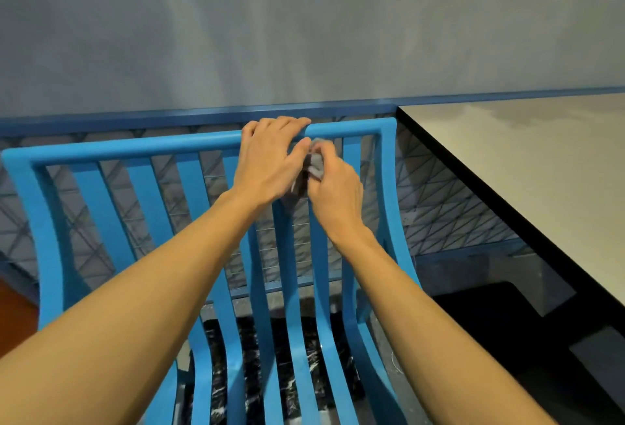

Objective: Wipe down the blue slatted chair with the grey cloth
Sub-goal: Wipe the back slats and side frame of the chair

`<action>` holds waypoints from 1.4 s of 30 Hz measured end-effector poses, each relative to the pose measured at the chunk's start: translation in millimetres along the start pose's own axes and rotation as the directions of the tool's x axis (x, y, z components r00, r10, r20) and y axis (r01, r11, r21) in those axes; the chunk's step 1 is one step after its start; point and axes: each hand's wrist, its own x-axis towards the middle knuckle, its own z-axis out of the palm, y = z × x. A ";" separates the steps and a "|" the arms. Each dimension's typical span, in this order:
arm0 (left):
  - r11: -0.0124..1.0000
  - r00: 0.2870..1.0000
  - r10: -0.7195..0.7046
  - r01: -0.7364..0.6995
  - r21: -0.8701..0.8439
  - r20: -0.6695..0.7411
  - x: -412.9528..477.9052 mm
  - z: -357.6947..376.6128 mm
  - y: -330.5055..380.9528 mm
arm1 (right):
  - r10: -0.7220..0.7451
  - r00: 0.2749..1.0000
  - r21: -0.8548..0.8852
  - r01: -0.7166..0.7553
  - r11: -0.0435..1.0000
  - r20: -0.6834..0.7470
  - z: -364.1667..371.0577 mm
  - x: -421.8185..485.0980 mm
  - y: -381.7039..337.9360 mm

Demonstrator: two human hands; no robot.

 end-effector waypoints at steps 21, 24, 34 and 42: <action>1.000 1.000 0.009 -0.009 0.014 -0.018 0.0 1.0 0.0 | 0.155 0.969 -0.016 -0.155 0.988 0.192 23.3 -91.2 57.2; 0.999 1.000 0.013 -0.013 0.038 -0.020 1.5 0.3 -0.4 | 0.233 0.956 0.082 -0.250 0.965 0.178 29.0 -107.3 60.5; 0.996 1.000 0.021 -0.021 0.088 -0.004 -2.3 2.0 -0.5 | 0.192 0.954 0.048 -0.208 0.977 0.232 35.6 -132.7 64.8; 0.988 0.997 0.063 -0.057 0.145 -0.036 -2.5 7.4 -3.6 | 0.076 0.996 0.114 -0.070 0.991 -0.046 13.9 -12.0 8.3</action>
